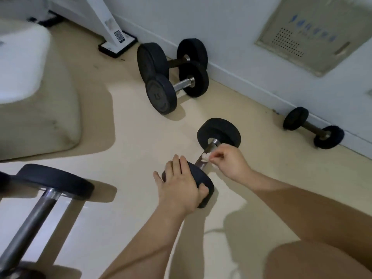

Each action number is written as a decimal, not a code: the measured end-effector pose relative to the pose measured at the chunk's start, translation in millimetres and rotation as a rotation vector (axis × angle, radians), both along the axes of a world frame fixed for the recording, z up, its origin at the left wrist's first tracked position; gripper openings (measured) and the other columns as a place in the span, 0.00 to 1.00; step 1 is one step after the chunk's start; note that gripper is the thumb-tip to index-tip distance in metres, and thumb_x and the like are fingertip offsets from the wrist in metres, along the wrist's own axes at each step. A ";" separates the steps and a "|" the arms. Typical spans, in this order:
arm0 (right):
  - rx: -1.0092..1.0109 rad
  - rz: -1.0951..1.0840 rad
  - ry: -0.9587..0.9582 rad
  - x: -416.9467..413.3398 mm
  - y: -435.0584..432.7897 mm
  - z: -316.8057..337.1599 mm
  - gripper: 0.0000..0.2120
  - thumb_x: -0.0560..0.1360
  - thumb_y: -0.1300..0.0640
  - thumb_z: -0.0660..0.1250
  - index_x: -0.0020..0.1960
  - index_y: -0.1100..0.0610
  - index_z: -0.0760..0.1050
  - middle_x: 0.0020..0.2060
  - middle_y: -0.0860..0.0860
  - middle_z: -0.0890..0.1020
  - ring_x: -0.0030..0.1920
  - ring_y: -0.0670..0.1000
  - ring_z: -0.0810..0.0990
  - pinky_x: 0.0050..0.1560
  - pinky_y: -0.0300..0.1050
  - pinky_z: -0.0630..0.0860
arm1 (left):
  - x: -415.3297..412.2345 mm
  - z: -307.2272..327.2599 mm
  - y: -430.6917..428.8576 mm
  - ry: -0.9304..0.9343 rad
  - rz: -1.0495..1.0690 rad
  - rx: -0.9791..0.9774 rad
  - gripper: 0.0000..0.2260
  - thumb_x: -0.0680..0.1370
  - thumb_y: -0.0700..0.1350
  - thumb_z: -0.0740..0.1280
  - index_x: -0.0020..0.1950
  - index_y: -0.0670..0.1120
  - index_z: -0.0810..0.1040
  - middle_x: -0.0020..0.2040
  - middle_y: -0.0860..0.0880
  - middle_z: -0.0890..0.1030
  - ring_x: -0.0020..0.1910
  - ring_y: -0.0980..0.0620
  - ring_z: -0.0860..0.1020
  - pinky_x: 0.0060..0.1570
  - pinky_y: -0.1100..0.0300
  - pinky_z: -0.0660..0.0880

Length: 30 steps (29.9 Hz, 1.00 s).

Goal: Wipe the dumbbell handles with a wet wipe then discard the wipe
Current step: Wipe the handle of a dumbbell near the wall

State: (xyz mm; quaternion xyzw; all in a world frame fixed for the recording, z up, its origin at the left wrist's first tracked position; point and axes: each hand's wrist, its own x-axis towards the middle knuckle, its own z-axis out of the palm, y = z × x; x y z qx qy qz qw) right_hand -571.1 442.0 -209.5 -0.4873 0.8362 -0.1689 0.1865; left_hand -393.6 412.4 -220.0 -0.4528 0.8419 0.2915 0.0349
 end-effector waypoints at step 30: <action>-0.459 0.259 -0.006 -31.3 -54.2 -76.7 0.07 0.72 0.67 0.66 0.48 0.63 0.82 0.42 0.57 0.79 0.43 0.57 0.81 0.43 0.49 0.81 | -21.8 -11.4 -9.0 -0.041 0.258 -0.381 0.27 0.69 0.47 0.55 0.66 0.37 0.70 0.66 0.37 0.74 0.67 0.37 0.68 0.69 0.45 0.63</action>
